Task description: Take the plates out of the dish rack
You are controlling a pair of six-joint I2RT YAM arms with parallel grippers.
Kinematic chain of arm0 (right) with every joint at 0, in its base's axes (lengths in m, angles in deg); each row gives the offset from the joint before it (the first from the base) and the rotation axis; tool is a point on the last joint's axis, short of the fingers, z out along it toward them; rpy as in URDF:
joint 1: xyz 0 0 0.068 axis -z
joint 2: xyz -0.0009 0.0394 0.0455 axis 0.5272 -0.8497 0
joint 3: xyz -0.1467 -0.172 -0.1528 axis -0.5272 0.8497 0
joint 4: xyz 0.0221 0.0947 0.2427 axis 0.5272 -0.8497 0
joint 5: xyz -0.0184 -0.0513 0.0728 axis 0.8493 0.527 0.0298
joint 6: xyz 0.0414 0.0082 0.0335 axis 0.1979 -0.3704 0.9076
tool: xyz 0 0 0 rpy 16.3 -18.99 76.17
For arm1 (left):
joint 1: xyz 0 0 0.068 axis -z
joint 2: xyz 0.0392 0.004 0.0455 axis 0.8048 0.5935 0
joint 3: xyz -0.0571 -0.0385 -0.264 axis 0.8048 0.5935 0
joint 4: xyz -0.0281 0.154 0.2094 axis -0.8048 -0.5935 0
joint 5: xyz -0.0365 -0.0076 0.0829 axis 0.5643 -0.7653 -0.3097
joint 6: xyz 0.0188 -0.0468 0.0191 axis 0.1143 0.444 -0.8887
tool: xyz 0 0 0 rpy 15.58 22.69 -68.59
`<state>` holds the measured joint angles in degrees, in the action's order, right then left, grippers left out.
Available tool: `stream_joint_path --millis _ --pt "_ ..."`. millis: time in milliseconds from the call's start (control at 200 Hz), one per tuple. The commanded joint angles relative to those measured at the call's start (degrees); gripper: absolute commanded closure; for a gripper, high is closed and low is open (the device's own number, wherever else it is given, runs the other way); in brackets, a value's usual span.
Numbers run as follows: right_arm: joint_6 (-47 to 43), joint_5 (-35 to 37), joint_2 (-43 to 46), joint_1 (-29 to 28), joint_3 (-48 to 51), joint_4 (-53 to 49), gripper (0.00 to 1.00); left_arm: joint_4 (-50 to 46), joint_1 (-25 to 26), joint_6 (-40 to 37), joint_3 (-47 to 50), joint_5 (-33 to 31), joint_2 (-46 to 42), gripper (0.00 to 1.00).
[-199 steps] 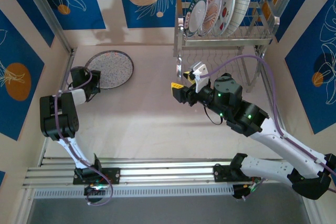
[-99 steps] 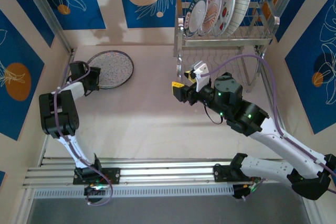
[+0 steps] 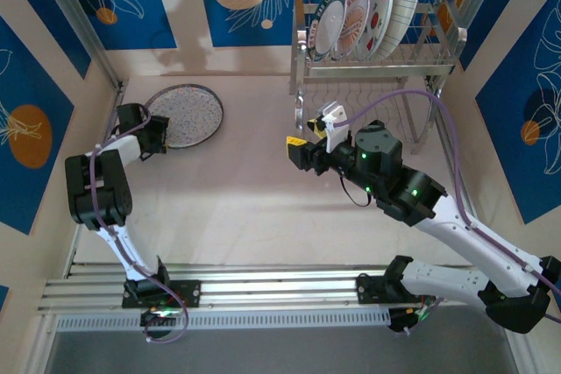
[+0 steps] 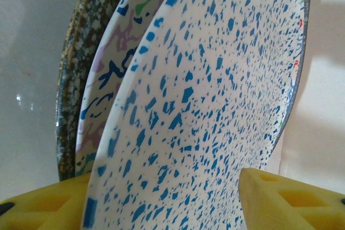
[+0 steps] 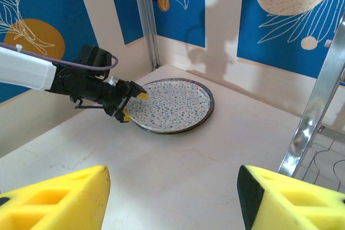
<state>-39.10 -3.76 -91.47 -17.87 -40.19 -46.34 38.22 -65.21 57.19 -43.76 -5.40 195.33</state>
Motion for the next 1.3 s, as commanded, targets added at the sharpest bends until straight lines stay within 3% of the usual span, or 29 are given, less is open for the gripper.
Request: stream_joint_path --millis 0,560,1295 --pt "0.7 0.2 -0.1 0.4 -1.6 0.4 0.35 -2.4 -0.8 -0.4 0.2 -0.2 -1.9 0.38" --pt "2.0 -0.3 0.3 1.4 -1.3 -0.1 0.35 -11.2 -0.7 -3.9 -3.8 -2.2 -3.0 0.38" --pt "3.2 0.6 0.7 1.4 -1.1 -1.4 0.35 -13.9 -0.8 -5.4 -9.5 -1.8 -0.6 0.37"
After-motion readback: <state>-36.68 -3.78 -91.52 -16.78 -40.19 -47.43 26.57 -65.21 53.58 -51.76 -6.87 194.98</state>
